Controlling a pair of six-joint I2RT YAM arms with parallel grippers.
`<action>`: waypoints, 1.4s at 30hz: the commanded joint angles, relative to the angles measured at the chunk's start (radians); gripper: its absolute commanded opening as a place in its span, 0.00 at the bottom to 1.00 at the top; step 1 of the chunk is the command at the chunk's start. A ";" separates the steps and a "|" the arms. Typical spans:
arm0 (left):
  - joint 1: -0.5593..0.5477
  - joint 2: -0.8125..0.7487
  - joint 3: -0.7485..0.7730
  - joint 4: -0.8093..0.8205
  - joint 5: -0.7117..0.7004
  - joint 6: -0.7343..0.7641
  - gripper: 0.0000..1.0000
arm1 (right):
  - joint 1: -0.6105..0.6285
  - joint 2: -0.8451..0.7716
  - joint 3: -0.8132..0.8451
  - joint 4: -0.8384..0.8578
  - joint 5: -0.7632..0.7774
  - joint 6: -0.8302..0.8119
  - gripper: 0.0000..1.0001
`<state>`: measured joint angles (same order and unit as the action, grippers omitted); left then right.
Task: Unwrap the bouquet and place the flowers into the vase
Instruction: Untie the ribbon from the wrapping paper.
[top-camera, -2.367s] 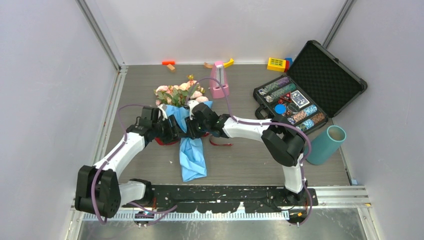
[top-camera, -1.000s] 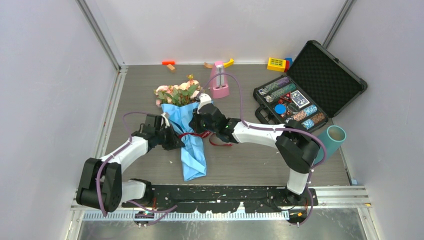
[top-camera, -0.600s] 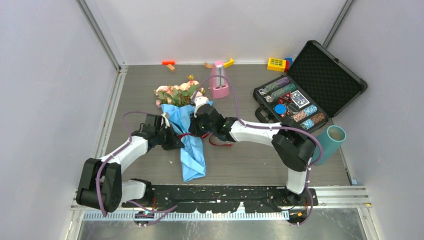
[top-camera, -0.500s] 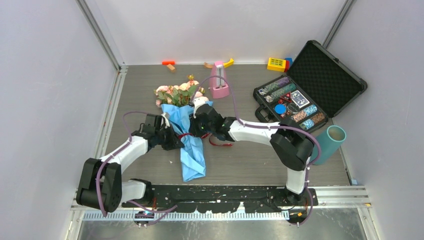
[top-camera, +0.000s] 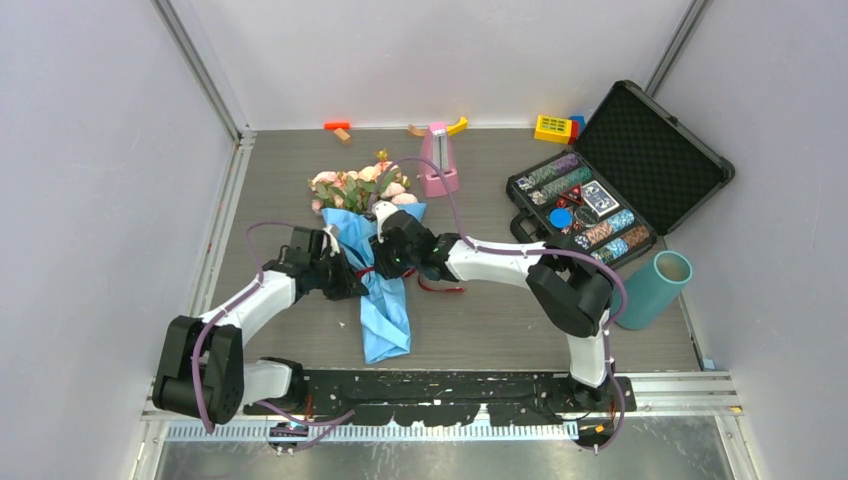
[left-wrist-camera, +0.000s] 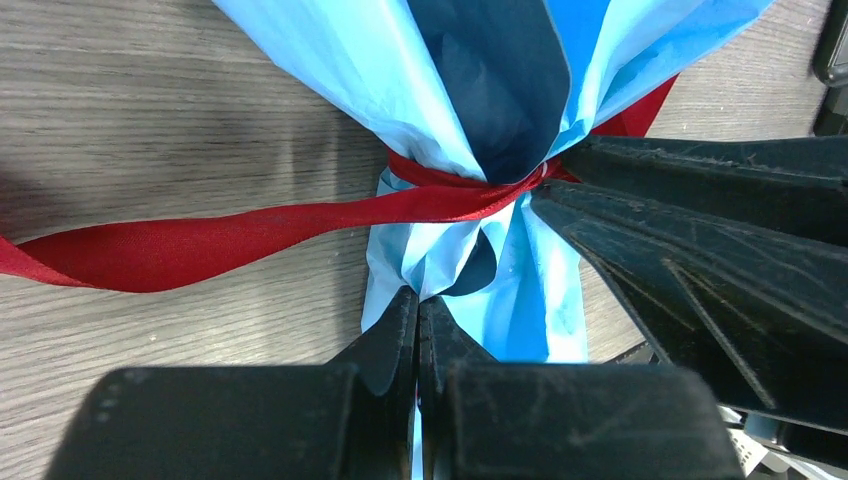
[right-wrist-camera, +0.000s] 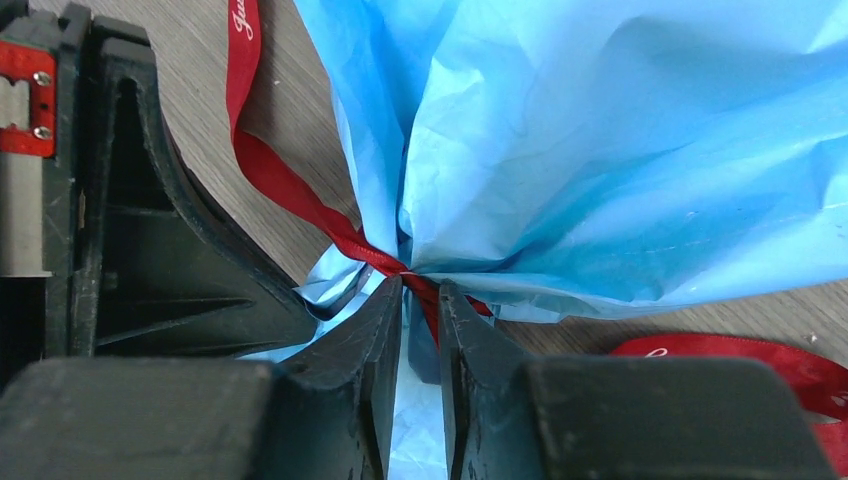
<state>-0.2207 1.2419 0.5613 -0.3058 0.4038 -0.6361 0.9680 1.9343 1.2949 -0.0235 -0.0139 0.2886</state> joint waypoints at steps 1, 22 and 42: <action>-0.003 0.009 0.045 -0.017 0.006 0.028 0.00 | 0.014 0.008 0.051 -0.006 -0.009 -0.038 0.26; -0.003 0.027 0.042 -0.021 0.012 0.037 0.00 | 0.082 0.054 0.032 0.089 0.353 -0.064 0.06; -0.003 0.048 0.035 -0.009 -0.007 -0.011 0.00 | 0.177 -0.063 -0.070 0.258 0.749 -0.029 0.00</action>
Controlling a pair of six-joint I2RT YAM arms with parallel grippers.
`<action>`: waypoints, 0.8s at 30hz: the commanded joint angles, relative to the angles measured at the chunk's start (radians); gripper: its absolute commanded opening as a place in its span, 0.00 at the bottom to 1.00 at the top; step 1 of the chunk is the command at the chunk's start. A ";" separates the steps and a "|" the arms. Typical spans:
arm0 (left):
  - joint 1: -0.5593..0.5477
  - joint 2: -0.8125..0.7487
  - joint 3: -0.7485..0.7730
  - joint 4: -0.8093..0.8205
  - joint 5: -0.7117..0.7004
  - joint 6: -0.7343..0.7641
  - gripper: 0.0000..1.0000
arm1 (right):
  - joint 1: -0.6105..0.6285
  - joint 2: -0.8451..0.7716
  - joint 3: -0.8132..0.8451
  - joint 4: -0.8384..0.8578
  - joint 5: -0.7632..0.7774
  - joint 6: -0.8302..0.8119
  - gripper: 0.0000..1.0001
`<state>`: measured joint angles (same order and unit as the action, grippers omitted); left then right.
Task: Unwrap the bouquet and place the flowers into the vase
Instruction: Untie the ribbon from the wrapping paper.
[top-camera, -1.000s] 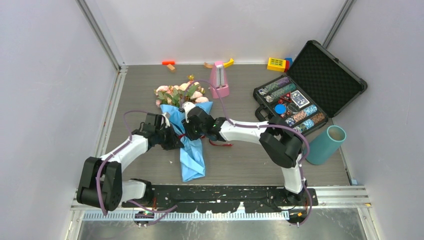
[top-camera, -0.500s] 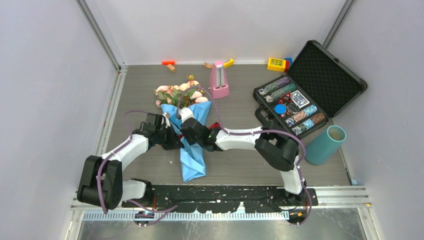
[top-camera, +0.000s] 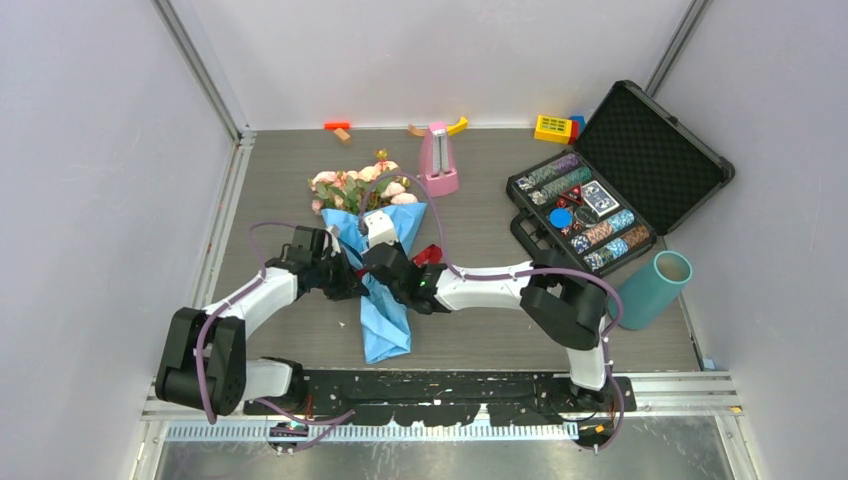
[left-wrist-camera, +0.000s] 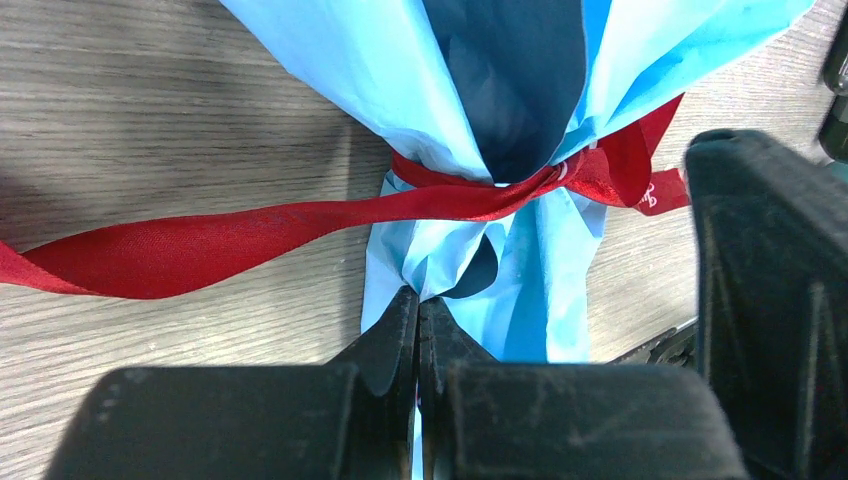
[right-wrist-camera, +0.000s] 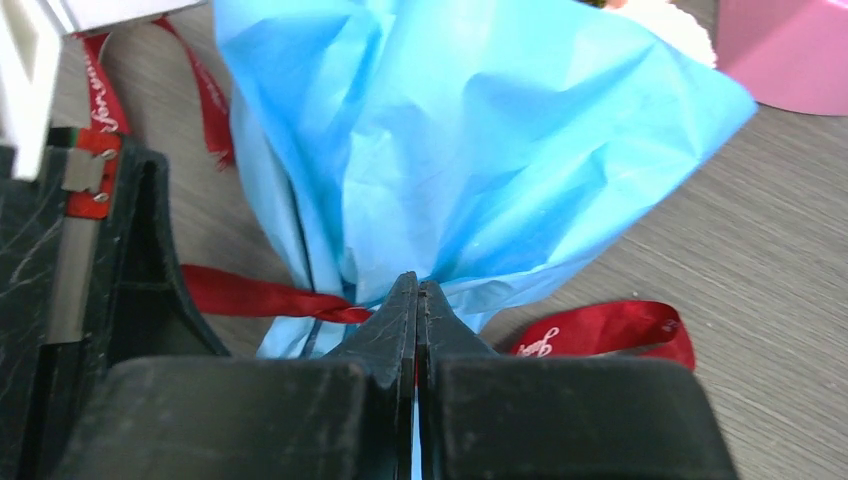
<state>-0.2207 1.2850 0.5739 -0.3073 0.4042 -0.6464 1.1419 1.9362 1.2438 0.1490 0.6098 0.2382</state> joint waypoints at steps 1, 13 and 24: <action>-0.003 0.005 0.024 -0.007 -0.009 -0.002 0.00 | 0.004 -0.068 -0.022 0.089 0.123 0.022 0.00; -0.003 -0.009 0.061 -0.066 -0.039 0.055 0.00 | -0.074 -0.098 -0.007 -0.006 -0.398 0.086 0.16; -0.002 -0.007 0.092 -0.114 -0.053 0.102 0.00 | -0.198 -0.070 0.049 -0.102 -0.662 0.079 0.28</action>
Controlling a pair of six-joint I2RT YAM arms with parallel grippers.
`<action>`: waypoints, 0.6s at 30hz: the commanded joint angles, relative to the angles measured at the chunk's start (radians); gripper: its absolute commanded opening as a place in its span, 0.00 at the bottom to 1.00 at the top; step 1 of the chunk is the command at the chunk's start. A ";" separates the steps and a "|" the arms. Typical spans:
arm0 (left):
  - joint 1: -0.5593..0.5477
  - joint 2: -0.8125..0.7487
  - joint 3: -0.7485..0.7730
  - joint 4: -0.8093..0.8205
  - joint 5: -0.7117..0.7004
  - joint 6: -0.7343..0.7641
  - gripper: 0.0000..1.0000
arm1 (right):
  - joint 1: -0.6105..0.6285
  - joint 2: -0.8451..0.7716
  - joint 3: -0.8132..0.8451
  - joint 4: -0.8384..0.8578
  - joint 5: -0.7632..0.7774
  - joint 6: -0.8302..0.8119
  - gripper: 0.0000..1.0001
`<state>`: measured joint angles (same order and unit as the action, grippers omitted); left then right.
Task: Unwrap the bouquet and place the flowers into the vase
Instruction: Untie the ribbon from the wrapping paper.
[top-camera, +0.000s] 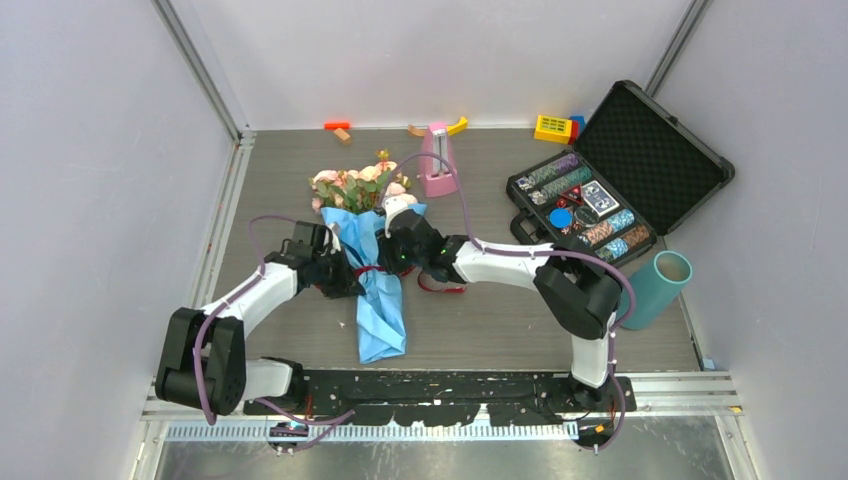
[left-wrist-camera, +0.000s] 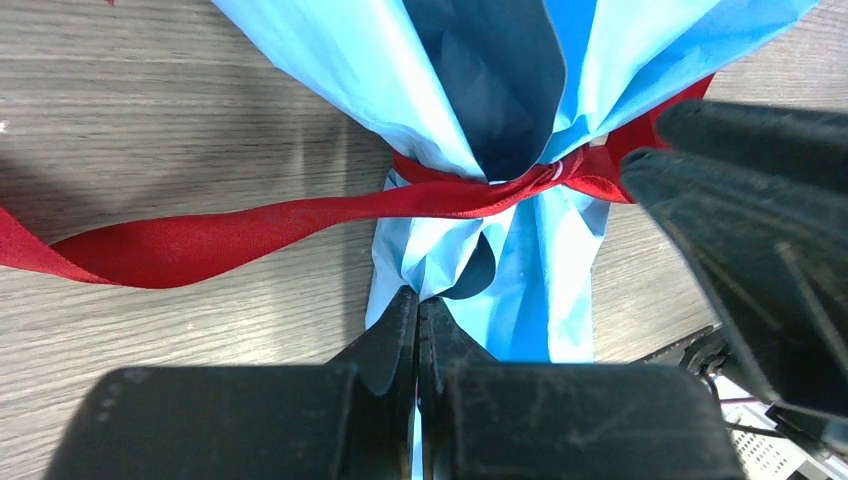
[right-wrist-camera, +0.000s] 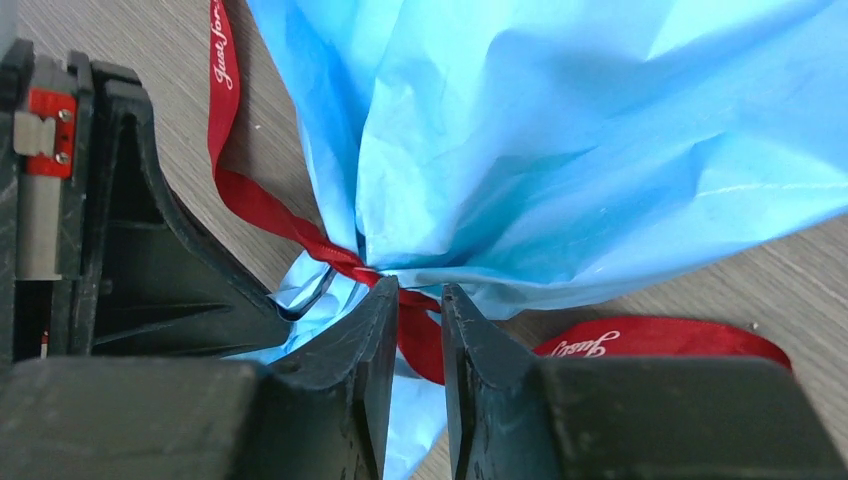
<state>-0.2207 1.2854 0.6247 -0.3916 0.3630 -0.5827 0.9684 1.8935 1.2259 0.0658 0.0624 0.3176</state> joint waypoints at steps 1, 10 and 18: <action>-0.002 -0.006 0.043 -0.033 -0.011 0.040 0.00 | -0.029 -0.022 0.075 -0.026 -0.131 -0.003 0.29; -0.001 0.009 0.056 -0.045 0.002 0.058 0.00 | -0.050 0.044 0.167 -0.120 -0.251 -0.050 0.31; -0.002 0.009 0.056 -0.047 0.005 0.059 0.00 | -0.050 0.085 0.201 -0.145 -0.285 -0.070 0.31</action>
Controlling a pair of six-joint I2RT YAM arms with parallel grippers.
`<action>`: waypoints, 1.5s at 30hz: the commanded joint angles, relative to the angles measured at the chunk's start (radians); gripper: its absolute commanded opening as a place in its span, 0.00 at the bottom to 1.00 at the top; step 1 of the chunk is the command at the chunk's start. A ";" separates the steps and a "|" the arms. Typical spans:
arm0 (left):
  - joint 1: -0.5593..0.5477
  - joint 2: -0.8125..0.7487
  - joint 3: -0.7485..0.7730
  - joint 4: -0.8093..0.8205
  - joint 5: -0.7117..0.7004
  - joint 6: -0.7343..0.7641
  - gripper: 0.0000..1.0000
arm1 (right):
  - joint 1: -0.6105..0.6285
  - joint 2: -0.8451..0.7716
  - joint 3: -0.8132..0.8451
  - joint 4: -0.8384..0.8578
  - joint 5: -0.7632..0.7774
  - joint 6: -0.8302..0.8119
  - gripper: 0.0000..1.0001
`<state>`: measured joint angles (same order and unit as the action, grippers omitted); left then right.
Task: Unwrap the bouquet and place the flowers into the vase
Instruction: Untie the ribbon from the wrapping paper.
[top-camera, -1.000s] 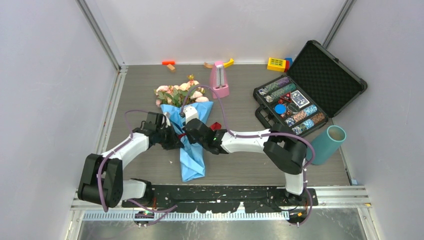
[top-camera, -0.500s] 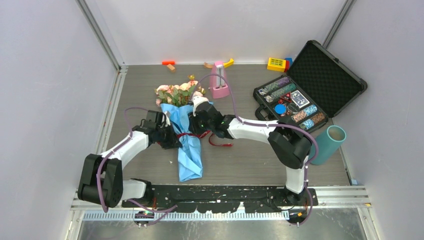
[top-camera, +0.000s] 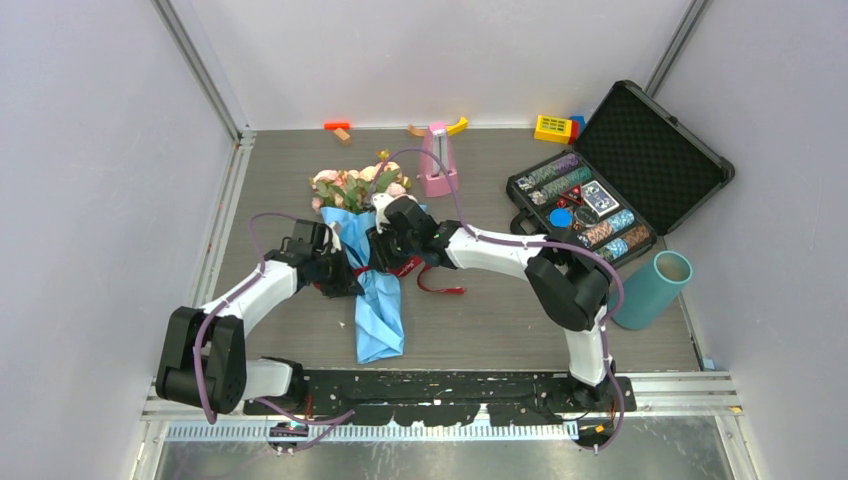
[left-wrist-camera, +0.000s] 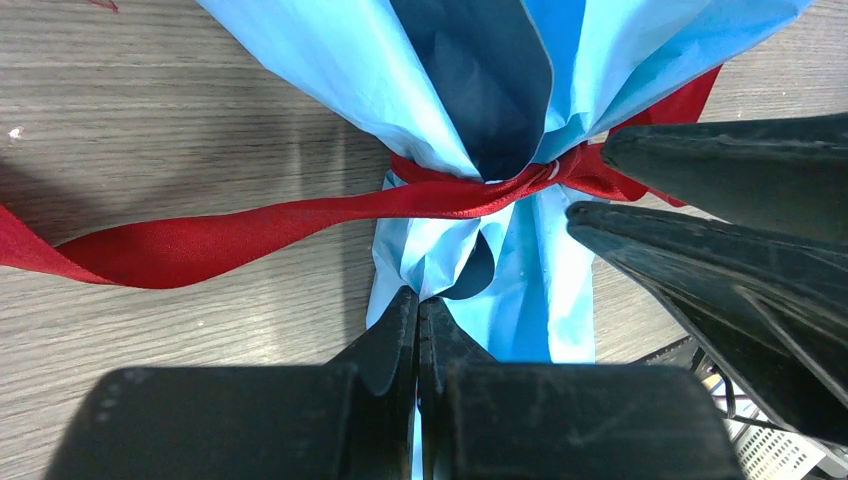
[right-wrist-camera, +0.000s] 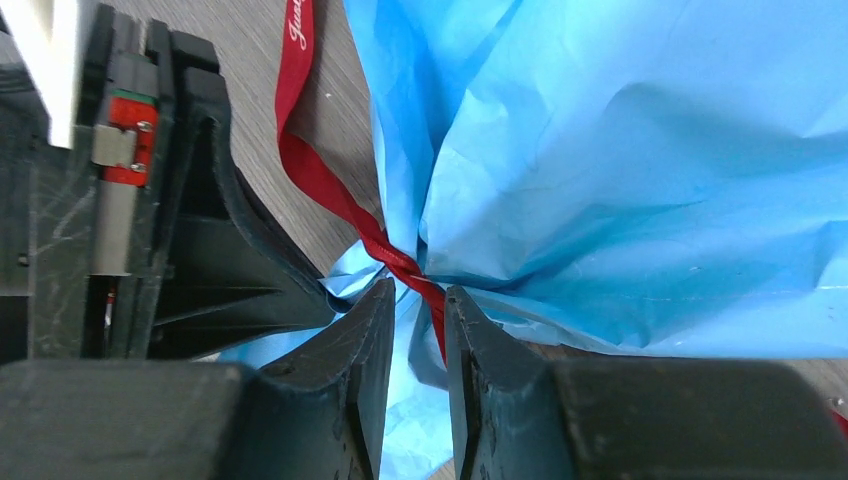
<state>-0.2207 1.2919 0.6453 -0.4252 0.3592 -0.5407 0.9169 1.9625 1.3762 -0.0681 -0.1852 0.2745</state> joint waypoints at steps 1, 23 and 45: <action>-0.001 0.003 0.036 -0.015 0.009 0.018 0.00 | 0.002 0.018 0.052 -0.011 -0.038 -0.032 0.31; -0.001 0.035 0.033 0.003 0.049 0.010 0.00 | 0.089 0.089 0.044 0.076 0.253 -0.126 0.32; -0.001 0.058 0.019 0.040 0.041 -0.021 0.00 | 0.210 -0.051 -0.174 0.423 0.898 -0.113 0.00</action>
<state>-0.2207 1.3392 0.6544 -0.3798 0.3935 -0.5537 1.1351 1.9965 1.2179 0.2390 0.5121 0.1562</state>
